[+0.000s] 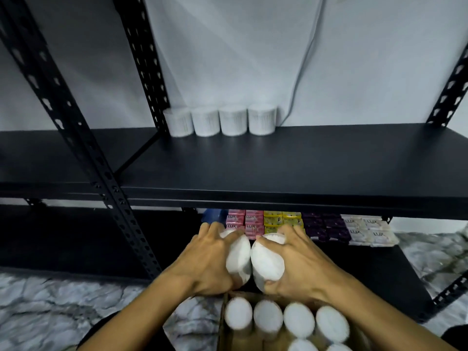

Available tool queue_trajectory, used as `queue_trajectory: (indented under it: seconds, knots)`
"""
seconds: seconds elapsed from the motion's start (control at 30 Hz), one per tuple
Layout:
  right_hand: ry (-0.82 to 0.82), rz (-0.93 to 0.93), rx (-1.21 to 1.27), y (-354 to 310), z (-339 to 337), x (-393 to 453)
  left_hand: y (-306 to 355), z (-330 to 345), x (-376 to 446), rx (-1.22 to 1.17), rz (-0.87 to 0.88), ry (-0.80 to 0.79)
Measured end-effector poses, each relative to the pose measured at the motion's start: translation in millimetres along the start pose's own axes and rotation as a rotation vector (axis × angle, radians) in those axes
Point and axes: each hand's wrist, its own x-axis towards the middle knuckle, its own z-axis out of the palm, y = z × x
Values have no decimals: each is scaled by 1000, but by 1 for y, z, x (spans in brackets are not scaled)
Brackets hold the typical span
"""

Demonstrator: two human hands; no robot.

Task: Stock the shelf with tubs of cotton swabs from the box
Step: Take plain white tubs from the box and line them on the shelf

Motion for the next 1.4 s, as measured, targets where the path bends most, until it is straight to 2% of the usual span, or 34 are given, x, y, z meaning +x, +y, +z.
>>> queue_trajectory:
  seconds: [0.2,0.33,0.5,0.7,1.03,1.4]
  knots:
    - [63,-4,68,-11,-56,10,-4,-54,5,-58,-5,-3]
    - [111,-46,-1,-20,-88,18,-11,-86,9,-89,2,25]
    - [120,-31,25,-23,-117,32,-16,-120,15,-83,24,75]
    - [116,11,97,-22,-144,60,-25,-147,39,-146,-35,79]
    - [107,38,139,-10,-158,98,-42,-164,67,-219,-38,171]
    - [94,96,168,-5,-142,128,-61,-149,94,-297,-83,139]
